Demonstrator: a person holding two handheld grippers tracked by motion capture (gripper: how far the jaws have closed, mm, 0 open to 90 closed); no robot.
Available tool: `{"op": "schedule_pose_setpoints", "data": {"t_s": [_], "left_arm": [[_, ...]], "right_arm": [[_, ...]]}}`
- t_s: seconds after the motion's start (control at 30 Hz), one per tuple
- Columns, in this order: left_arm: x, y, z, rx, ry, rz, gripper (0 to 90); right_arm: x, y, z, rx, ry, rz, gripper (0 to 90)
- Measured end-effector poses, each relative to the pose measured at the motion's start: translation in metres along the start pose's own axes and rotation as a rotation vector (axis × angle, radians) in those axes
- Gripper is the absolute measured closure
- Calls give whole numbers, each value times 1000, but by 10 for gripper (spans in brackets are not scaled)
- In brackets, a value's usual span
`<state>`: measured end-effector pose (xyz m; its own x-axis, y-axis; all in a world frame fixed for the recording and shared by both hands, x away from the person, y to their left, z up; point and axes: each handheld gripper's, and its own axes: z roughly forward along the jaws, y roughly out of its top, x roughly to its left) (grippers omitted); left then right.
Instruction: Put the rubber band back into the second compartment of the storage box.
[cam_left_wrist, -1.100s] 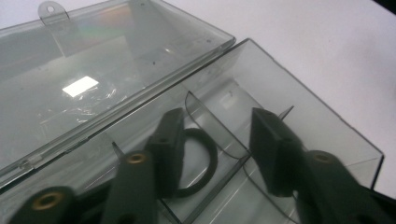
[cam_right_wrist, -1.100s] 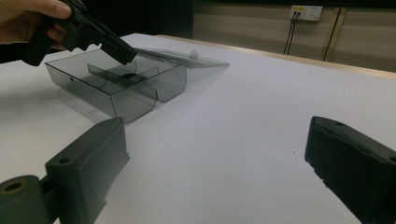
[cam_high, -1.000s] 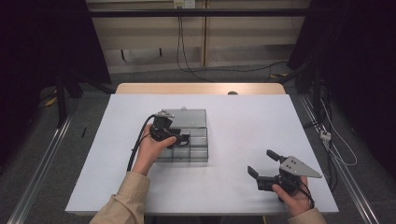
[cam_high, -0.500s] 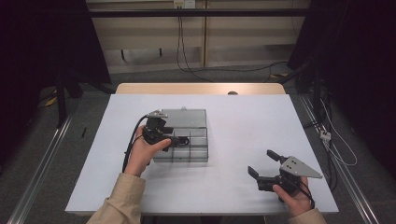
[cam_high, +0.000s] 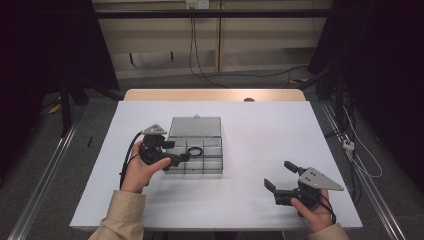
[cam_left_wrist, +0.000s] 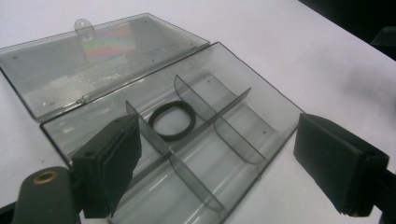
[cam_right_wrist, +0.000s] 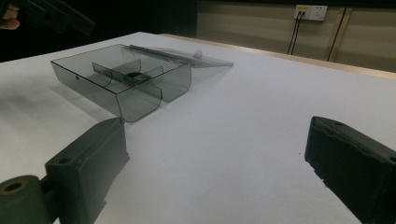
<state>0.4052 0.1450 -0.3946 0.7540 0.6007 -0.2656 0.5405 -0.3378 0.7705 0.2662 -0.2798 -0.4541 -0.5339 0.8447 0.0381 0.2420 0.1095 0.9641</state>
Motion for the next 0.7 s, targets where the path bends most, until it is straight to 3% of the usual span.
{"op": "schedule_pose_setpoints", "data": {"t_s": [0.4, 0.7], "left_arm": [[1, -19, -21, -26, 16, 22, 142], [3, -27, -25, -20, 21, 27, 135]], "right_arm": [[1, 0, 1, 1, -3, -1, 54], [0, 1, 1, -1, -5, -3, 54]]}}
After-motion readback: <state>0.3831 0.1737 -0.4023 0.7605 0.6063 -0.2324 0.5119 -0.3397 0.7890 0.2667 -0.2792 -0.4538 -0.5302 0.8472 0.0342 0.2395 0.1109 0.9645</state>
